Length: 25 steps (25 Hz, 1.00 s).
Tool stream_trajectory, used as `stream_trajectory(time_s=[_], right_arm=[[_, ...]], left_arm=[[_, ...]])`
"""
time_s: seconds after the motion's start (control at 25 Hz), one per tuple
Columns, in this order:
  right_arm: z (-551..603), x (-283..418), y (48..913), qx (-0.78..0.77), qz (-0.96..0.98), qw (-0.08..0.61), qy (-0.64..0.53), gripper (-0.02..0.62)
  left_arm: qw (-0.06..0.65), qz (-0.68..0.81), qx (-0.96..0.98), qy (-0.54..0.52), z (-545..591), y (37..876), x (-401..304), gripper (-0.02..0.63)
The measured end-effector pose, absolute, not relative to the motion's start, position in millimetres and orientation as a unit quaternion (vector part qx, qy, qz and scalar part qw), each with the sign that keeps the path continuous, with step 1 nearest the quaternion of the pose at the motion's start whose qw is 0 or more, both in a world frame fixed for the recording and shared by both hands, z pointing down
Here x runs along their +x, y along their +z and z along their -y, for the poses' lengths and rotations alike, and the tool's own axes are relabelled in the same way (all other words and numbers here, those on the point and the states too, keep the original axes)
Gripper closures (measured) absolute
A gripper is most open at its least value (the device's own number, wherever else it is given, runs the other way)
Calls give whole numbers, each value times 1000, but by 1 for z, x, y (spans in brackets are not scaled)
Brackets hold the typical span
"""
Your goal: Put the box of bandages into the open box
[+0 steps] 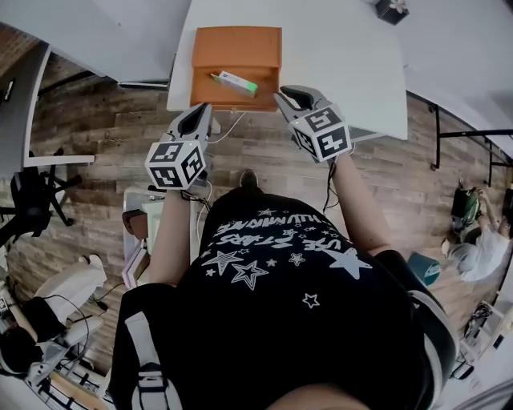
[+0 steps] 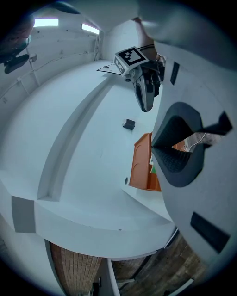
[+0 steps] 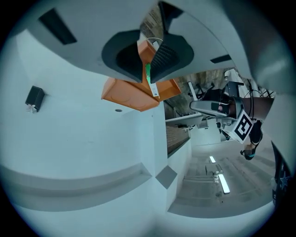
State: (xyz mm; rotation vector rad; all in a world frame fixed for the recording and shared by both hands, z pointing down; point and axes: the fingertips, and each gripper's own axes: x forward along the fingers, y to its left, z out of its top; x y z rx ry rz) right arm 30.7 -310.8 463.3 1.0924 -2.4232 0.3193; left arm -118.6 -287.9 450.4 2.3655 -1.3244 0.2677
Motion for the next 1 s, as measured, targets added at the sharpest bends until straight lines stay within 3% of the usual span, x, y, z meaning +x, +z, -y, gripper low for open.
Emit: stream_trajectory(time_s=[1.0], right_arm=[[204, 95, 473, 414, 871, 226, 135, 537]], left_arm=[[196, 477, 851, 100, 176, 450, -67, 586]])
